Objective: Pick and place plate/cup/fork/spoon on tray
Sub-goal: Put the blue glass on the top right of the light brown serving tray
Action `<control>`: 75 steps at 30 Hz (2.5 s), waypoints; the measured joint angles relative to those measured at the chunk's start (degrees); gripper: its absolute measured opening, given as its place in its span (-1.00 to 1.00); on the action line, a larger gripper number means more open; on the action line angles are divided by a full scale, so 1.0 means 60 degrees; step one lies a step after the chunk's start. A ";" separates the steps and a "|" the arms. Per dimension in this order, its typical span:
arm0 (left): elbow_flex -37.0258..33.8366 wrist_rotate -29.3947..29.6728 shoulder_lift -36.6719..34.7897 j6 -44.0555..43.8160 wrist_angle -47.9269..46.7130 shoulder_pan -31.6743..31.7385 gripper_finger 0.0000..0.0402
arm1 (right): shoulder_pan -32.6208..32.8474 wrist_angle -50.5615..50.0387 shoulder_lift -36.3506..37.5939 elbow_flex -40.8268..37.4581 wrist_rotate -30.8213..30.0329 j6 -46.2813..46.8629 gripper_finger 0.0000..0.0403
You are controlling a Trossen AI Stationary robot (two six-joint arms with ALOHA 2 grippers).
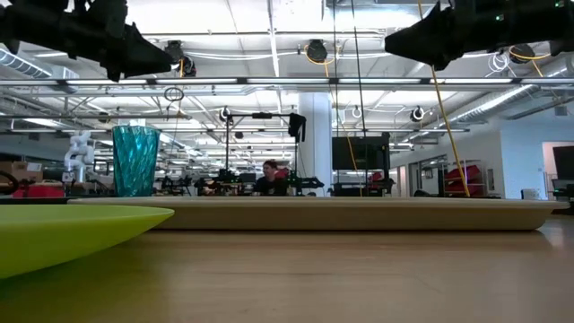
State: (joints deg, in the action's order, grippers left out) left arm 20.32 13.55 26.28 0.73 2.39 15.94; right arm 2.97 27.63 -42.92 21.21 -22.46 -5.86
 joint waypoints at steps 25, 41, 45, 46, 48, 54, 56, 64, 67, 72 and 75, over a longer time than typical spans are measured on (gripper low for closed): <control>0.1510 0.1511 0.0999 0.1091 -0.1042 0.0028 -0.18 | -0.1932 0.0667 0.0091 0.0533 0.1046 -0.0773 -0.36; 0.5883 0.1512 0.3194 -0.1520 -0.8424 0.0036 -0.18 | -0.1921 0.0900 0.0076 0.0936 0.1541 -0.0747 -0.36; 0.6847 0.1514 0.3812 -0.1715 -0.9930 0.0036 -0.18 | -0.1921 0.0930 0.0076 0.0936 0.1541 -0.0881 -0.36; 0.7033 0.1518 0.4004 -0.1712 -1.0246 0.0038 -0.18 | -0.1921 0.0936 0.0076 0.0936 0.1541 -0.0891 -0.36; 0.7333 0.1514 0.4392 -0.1662 -1.0823 0.0159 -0.18 | -0.1921 0.0999 0.0076 0.0936 0.1541 -0.0905 -0.36; 0.7825 0.1509 0.5642 -0.1130 -1.2341 0.1372 -0.18 | -0.1921 0.0886 0.0076 0.1112 0.1578 -0.0888 -0.36; 0.7828 0.1468 0.5961 -0.0923 -1.2624 0.1934 -0.18 | -0.1921 0.0744 0.0080 0.1173 0.1811 -0.0785 -0.36; 0.7828 0.0039 0.6558 0.0359 -1.2629 0.3975 -0.18 | -0.1921 0.0628 0.0076 0.1206 0.2015 -0.0837 -0.36; 0.7828 -0.0345 0.6627 0.0814 -1.2570 0.4280 -0.18 | -0.1921 0.0624 0.0079 0.1206 0.2015 -0.0868 -0.36; 0.7843 -0.0625 0.6789 0.1454 -1.2644 0.4414 -0.18 | -0.2000 0.0423 0.0077 0.1206 0.2015 -0.0721 -0.36; 0.7843 -0.0809 0.7019 0.1732 -1.2781 0.4397 -0.18 | -0.2005 0.0369 0.0076 0.1206 0.2012 -0.0641 -0.36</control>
State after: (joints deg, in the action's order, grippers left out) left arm 67.37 8.69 68.40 11.12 -74.30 42.33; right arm -9.06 29.85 -42.46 28.45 -10.39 -9.71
